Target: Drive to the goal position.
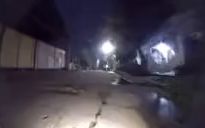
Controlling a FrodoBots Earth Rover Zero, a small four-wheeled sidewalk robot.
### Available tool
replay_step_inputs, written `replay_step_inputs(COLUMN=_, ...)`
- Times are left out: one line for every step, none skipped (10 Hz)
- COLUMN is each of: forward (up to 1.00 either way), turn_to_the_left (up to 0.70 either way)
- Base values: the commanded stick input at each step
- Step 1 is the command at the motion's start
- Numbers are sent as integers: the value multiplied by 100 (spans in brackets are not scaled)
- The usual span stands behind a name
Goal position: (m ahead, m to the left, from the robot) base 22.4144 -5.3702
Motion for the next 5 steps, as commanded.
replay_step_inputs(forward=50, turn_to_the_left=-12)
replay_step_inputs(forward=50, turn_to_the_left=-50)
replay_step_inputs(forward=50, turn_to_the_left=-50)
replay_step_inputs(forward=50, turn_to_the_left=-41)
replay_step_inputs(forward=50, turn_to_the_left=0)
